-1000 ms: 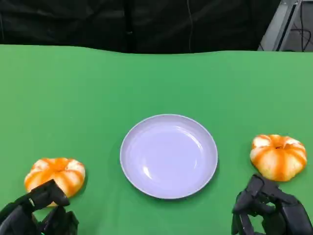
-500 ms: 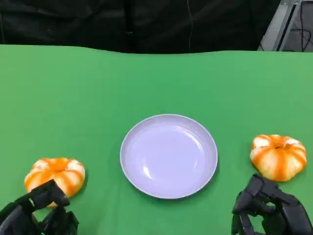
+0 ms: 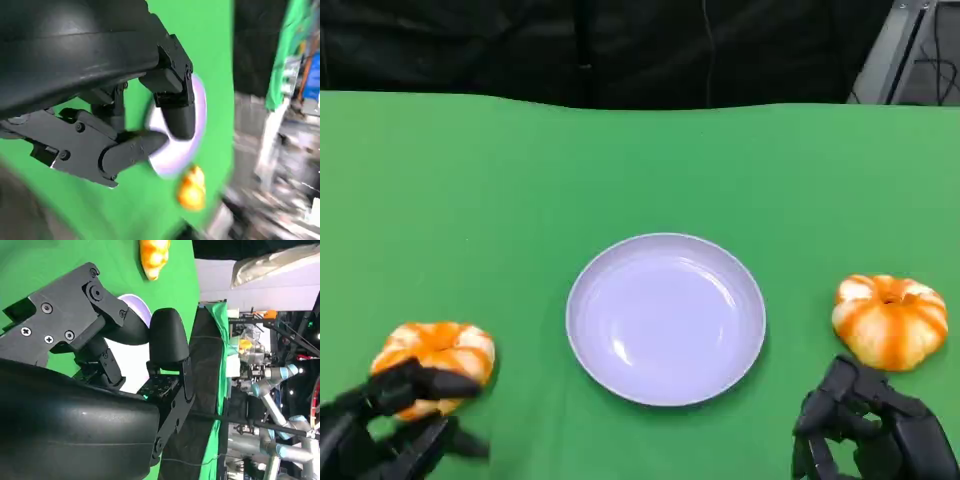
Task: Grasp the bread from the table and place it into the plate.
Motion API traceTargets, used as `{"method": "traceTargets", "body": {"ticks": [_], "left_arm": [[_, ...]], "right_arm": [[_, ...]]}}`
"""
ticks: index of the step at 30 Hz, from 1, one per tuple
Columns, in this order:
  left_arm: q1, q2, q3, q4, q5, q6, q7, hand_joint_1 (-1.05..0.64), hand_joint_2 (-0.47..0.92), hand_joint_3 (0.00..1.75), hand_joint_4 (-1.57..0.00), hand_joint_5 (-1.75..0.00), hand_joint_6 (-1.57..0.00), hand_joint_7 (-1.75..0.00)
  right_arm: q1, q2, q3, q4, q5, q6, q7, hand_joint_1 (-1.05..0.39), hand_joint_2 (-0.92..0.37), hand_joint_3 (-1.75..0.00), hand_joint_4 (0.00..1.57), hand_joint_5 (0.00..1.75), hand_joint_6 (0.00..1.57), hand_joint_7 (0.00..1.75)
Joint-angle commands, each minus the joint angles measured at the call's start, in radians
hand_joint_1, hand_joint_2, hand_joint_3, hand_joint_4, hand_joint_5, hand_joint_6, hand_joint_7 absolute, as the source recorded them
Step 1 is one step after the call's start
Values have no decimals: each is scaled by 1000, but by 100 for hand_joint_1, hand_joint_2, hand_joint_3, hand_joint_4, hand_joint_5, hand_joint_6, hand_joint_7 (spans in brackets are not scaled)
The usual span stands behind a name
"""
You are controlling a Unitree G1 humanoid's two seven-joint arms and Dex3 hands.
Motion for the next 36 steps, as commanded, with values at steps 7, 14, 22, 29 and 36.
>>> {"method": "traceTargets", "body": {"ticks": [7,14,22,29,36], "left_arm": [[-27,148,53,-19,842,-620,561,-78,92,25,-33,-7,-55,-1],[-32,246,0,-59,1142,-499,747,-86,92,22,-29,-3,-49,0],[-109,332,-135,49,1234,-354,759,-87,92,5,-27,-1,-47,-1],[-181,358,-247,202,1228,-299,812,-88,92,8,-30,-2,-48,-1],[-244,367,-324,324,1195,-287,867,-87,92,10,-31,-2,-49,-1]], "right_arm": [[-5,-11,-18,3,8,1,-12,-15,-54,-124,82,175,74,156],[-6,-11,-20,7,10,-3,-8,-15,-53,-125,83,175,75,156],[-4,-6,-14,5,9,-2,-11,-15,-53,-125,83,175,74,157],[-2,-8,-13,-3,3,4,-17,-15,-53,-126,83,175,74,157],[-5,-6,-12,3,4,-2,-18,-15,-53,-125,83,175,74,157]]}}
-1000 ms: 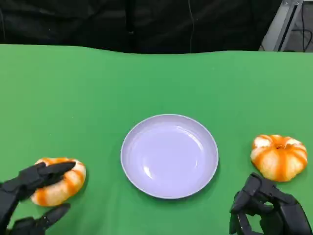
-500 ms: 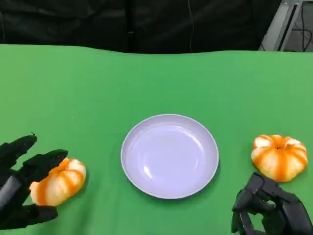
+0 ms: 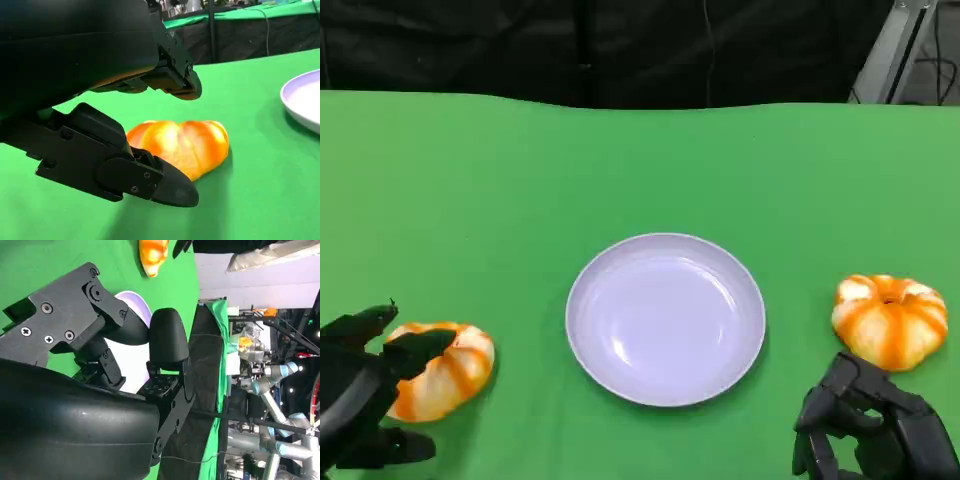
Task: Grasp the bread from the table and place it into the plate.
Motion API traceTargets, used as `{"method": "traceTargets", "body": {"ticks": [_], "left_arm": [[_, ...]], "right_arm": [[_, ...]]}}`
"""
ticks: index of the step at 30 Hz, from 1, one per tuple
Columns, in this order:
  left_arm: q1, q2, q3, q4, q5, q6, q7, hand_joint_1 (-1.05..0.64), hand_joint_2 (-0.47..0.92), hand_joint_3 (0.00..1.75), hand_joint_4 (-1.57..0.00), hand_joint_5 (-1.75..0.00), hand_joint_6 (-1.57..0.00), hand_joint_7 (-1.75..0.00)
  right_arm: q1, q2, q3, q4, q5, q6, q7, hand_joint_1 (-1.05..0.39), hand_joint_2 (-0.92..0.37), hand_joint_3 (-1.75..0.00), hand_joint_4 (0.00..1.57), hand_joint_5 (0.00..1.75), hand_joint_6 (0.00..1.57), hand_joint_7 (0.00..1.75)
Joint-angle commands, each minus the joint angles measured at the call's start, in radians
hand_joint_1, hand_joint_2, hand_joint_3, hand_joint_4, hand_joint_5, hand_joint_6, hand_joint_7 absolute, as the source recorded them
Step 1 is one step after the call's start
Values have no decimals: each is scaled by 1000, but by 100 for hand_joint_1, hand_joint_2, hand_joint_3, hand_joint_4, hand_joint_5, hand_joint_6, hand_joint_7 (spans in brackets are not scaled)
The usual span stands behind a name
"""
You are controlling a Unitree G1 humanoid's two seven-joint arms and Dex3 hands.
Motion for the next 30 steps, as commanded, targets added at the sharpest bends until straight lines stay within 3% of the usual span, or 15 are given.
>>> {"method": "traceTargets", "body": {"ticks": [1,20,30], "left_arm": [[-44,26,-38,71,-35,12,35,-87,92,9,-31,-2,-50,-1],[-235,38,-211,383,-77,-12,147,-83,92,16,-36,-2,-52,-1],[-285,31,-270,494,-101,-35,191,-70,92,13,-46,-4,-57,-2]], "right_arm": [[1,-5,-7,3,6,-5,-5,-16,-53,-125,83,175,74,157],[-1,-6,-3,4,4,-3,-10,-16,-54,-124,83,175,74,156],[5,-6,-2,0,5,-5,-11,-15,-53,-125,83,175,75,157]]}}
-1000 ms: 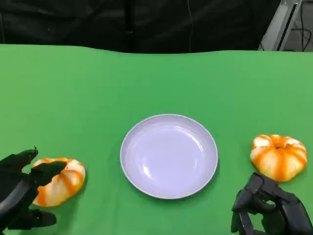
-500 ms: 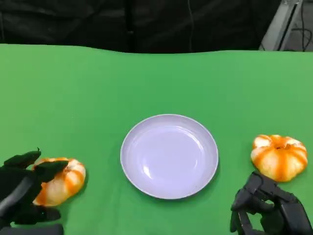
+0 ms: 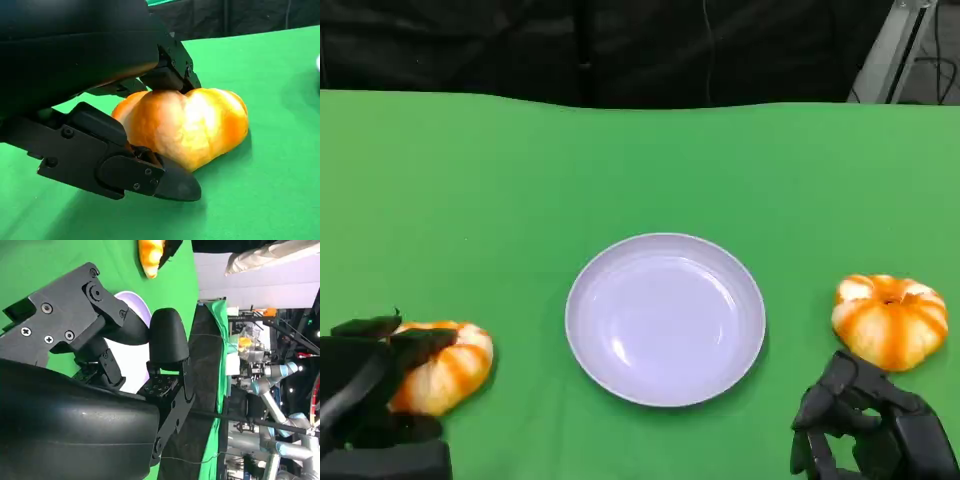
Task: Grasp the bread from the table and place it into the plate.
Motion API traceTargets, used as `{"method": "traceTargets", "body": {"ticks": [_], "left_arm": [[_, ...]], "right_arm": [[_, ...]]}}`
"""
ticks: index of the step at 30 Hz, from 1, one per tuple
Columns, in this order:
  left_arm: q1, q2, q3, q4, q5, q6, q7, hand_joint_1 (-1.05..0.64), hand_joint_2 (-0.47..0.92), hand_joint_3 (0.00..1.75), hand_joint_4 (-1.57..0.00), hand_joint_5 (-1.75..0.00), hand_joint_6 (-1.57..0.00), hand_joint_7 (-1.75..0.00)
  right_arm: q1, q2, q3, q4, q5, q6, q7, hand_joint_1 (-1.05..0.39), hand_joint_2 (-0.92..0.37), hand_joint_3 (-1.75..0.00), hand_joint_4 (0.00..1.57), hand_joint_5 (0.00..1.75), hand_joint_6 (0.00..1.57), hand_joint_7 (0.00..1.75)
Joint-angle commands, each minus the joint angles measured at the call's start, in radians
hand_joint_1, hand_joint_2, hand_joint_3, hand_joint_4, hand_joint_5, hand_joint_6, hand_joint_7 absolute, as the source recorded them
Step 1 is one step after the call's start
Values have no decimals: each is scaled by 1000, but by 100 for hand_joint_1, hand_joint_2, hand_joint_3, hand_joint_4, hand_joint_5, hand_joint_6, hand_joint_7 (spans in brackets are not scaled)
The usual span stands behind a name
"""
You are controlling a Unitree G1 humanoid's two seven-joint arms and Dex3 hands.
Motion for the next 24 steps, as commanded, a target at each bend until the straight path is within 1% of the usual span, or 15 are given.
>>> {"method": "traceTargets", "body": {"ticks": [1,4,6,7,9,11,13,14,15,16,17,18,20,21,24], "left_arm": [[-17,15,-25,45,-13,-4,27,-67,92,12,-48,-5,-58,-2],[-23,15,-38,62,-21,-10,41,-63,92,12,-50,-5,-59,-2],[-23,15,-40,67,-33,-23,48,-47,92,13,-66,-6,-68,-3],[-23,13,-38,68,-43,-33,49,-36,92,17,-77,-8,-75,-4],[-20,7,-30,63,-69,-41,41,-21,92,26,-98,-14,-91,-8],[-19,7,-30,58,-82,-42,37,-17,92,29,-106,-18,-98,-10],[-17,9,-27,47,-97,-51,34,-16,92,30,-108,-19,-100,-10],[-16,8,-23,42,-106,-61,45,-12,92,24,-95,-71,-103,-35],[-16,8,-21,38,-112,-69,53,-7,92,21,-77,-131,-90,-90],[-16,8,-18,35,-118,-77,63,-6,92,22,-70,-152,-80,-120],[-16,7,-16,35,-121,-81,69,-7,92,23,-67,-163,-68,-147],[-16,8,-16,34,-123,-83,72,-7,92,23,-65,-170,-61,-163],[-15,7,-11,25,-128,-79,75,-7,92,24,-64,-173,-58,-172],[-13,6,-7,18,-131,-75,76,-6,92,26,-59,-174,-53,-173],[-10,5,-4,6,-135,-67,75,-6,92,28,-56,-175,-49,-175]], "right_arm": [[6,-7,-8,1,2,-10,-5,-16,-53,-124,83,175,74,156],[6,-7,-8,1,-1,-14,-5,-17,-54,-124,82,175,74,156],[8,-7,-7,-1,0,-13,-5,-16,-54,-124,82,175,74,156],[8,-6,-6,-3,0,-11,-5,-16,-54,-124,82,175,74,156],[8,-6,-6,-6,2,-8,-5,-16,-54,-124,83,175,74,156],[8,-6,-6,-6,3,-8,-5,-16,-54,-124,83,175,74,157],[8,-6,-6,-6,5,-8,-3,-16,-54,-124,83,175,74,157],[8,-7,-6,-6,5,-7,-3,-16,-54,-125,83,175,74,157],[8,-7,-6,-7,5,-6,-4,-15,-54,-125,83,175,74,157],[8,-8,-7,-6,3,-6,-5,-15,-54,-125,83,175,74,157],[7,-8,-8,-5,2,-6,-5,-16,-53,-125,82,175,74,157],[7,-9,-8,-5,1,-7,-6,-16,-53,-125,82,175,74,157],[7,-9,-9,-5,2,-5,-6,-16,-53,-125,82,175,74,157],[7,-9,-9,-5,3,-3,-5,-16,-53,-125,82,175,74,157],[7,-9,-9,-5,4,-1,-5,-16,-53,-125,82,175,74,157]]}}
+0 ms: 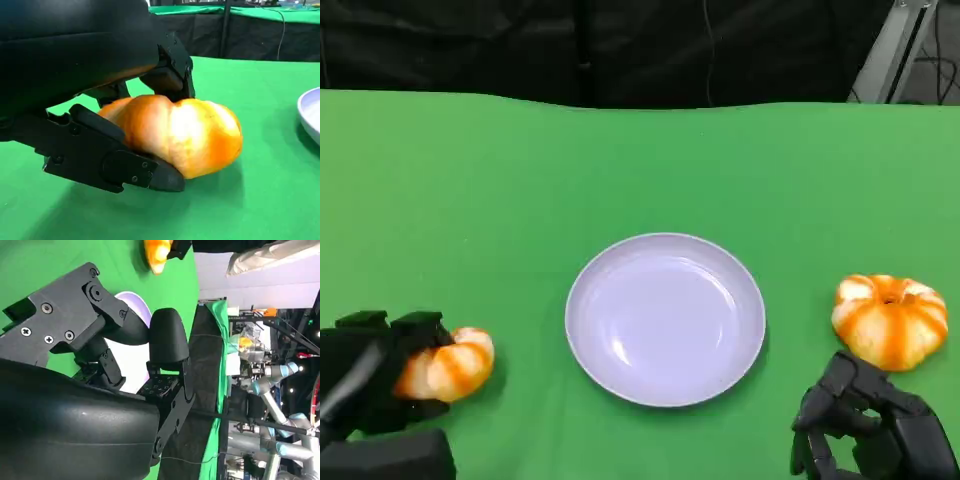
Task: Grasp the bread from the table and place it into the plate.
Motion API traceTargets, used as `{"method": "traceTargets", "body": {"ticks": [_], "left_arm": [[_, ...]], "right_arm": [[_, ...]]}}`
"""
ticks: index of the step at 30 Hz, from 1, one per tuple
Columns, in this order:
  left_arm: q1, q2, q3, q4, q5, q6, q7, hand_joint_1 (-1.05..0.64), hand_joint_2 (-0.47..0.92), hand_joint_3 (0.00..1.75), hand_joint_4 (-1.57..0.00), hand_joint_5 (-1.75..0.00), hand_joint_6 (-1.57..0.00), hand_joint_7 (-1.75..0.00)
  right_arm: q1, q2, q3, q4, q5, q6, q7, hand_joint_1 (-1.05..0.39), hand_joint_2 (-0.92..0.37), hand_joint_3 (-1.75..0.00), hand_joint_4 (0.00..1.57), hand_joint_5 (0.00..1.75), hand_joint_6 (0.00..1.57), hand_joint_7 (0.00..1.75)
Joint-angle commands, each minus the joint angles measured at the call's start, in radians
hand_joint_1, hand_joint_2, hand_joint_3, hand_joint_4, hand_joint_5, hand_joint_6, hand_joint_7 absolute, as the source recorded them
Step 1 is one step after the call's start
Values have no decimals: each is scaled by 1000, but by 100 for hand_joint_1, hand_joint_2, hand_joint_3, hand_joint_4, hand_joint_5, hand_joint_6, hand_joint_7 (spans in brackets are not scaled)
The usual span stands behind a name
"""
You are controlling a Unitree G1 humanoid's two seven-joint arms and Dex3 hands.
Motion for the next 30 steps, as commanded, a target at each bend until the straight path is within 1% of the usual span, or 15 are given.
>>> {"method": "traceTargets", "body": {"ticks": [1,6,9,12,15,18,20,22,25,27,30], "left_arm": [[11,5,20,-24,-15,13,36,-5,92,28,-56,-175,-49,-175],[17,-1,38,-81,-23,35,53,-4,90,26,-57,-175,-48,-175],[23,-4,49,-126,-29,39,53,-3,92,26,-59,-175,-50,-175],[15,-10,55,-182,-36,43,23,-4,92,31,-60,-175,-52,-175],[3,-31,49,-253,-36,63,-13,-6,92,34,-61,-175,-54,-175],[-24,-79,32,-321,-38,94,-70,-7,92,37,-62,-175,-55,-175],[-37,-106,28,-342,-37,109,-92,-7,90,44,-62,-175,-55,-175],[-63,-141,16,-346,-32,111,-104,-5,88,46,-62,-175,-56,-175],[-105,-190,-7,-335,-28,120,-121,-7,82,57,-64,-175,-57,-175],[-114,-205,-13,-333,-27,129,-130,-9,81,61,-64,-175,-58,-175],[-115,-209,-11,-333,-26,132,-134,-9,80,63,-64,-175,-58,-175]], "right_arm": [[4,-9,-10,-2,6,-2,-4,-16,-53,-125,82,175,74,157],[3,-10,-11,1,5,-4,-4,-16,-53,-125,83,175,74,156],[4,-9,-10,-2,9,-1,-1,-16,-53,-126,83,175,75,157],[4,-9,-10,-2,11,0,-1,-15,-53,-126,83,175,75,157],[2,-9,-9,4,11,-8,1,-15,-53,-127,83,175,74,158],[2,-9,-11,7,10,-8,1,-15,-52,-127,82,175,74,158],[1,-8,-12,10,9,-11,-1,-16,-52,-127,82,175,74,158],[0,-8,-12,14,9,-16,0,-16,-52,-126,82,175,74,157],[0,-7,-11,13,4,-15,-5,-17,-53,-124,82,175,74,156],[0,-6,-11,12,3,-14,-6,-17,-53,-124,82,175,75,156],[-1,-6,-11,12,4,-14,-6,-17,-53,-123,82,175,75,156]]}}
